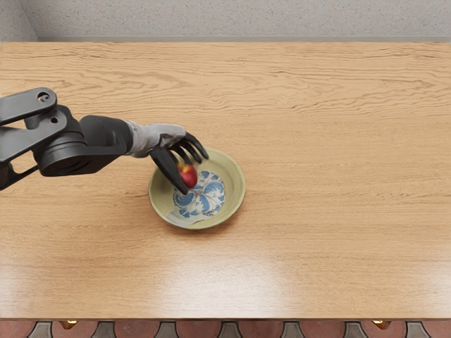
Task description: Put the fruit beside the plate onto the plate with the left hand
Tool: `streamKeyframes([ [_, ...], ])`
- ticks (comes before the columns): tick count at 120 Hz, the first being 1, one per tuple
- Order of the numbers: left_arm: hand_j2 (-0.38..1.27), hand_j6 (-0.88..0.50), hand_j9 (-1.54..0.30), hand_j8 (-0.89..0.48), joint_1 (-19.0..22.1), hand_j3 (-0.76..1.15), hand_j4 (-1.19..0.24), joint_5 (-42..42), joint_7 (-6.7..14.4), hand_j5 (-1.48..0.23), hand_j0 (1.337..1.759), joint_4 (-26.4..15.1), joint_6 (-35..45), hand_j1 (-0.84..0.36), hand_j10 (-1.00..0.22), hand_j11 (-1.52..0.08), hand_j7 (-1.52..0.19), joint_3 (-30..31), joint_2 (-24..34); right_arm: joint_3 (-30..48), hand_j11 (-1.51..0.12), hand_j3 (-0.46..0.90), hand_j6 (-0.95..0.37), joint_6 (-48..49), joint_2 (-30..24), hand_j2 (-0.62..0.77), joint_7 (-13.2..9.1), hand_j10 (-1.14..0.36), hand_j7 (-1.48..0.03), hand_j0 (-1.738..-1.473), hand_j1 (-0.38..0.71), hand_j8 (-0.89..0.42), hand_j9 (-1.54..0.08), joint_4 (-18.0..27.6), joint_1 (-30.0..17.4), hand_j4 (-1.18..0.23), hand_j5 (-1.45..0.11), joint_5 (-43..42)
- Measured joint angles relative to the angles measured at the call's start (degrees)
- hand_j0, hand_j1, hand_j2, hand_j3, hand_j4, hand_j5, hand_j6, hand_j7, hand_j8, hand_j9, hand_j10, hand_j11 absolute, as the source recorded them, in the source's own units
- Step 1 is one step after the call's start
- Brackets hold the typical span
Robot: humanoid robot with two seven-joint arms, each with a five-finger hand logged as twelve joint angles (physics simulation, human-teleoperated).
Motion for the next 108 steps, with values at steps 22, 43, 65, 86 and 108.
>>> streamKeyframes([
  [22,0.08,-0.29,-0.42,-0.28,0.0,0.00,-0.32,-0.6,0.0,-0.42,1.657,-0.4,-0.1,-0.01,-0.31,-0.42,-0.42,-0.3,0.4,0.0,-0.05,0.00,-0.04,0.0,0.0,-0.01,0.0,-0.04,-0.05,-1.658,-0.31,-0.04,-0.05,0.0,0.0,-0.04,-0.05,0.0],
  [43,0.06,-0.27,-0.37,-0.26,0.6,0.00,-0.28,-9.2,0.0,-0.36,1.657,-1.3,-6.3,0.02,-0.27,-0.37,-0.36,-4.1,11.7,0.0,-0.05,0.00,-0.04,0.0,0.0,-0.01,0.0,-0.04,-0.05,-1.658,-0.31,-0.04,-0.05,0.1,0.0,-0.04,-0.05,0.0],
  [65,0.06,-0.26,-0.34,-0.26,5.7,0.00,-0.26,-19.8,0.0,-0.34,1.658,-1.1,-20.1,0.04,-0.26,-0.34,-0.34,-10.7,22.3,0.0,-0.05,0.00,-0.04,0.0,0.0,-0.01,0.0,-0.04,-0.05,-1.658,-0.31,-0.04,-0.05,0.1,0.0,-0.04,-0.05,0.1],
  [86,0.05,-0.25,-0.33,-0.25,6.6,0.00,-0.26,-27.0,0.0,-0.33,1.658,2.2,-25.6,0.05,-0.25,-0.33,-0.33,-13.5,24.6,0.0,-0.05,0.00,-0.04,0.0,0.0,-0.01,0.0,-0.04,-0.05,-1.658,-0.31,-0.04,-0.05,0.1,0.0,-0.04,-0.05,0.1],
  [108,0.05,-0.25,-0.33,-0.25,8.8,0.00,-0.25,-32.6,0.0,-0.33,1.658,12.1,-26.7,0.05,-0.25,-0.33,-0.33,-14.2,24.6,0.0,-0.05,0.00,-0.04,0.0,0.0,-0.01,0.0,-0.04,-0.05,-1.658,-0.31,-0.04,-0.05,0.1,0.0,-0.04,-0.05,0.1],
])
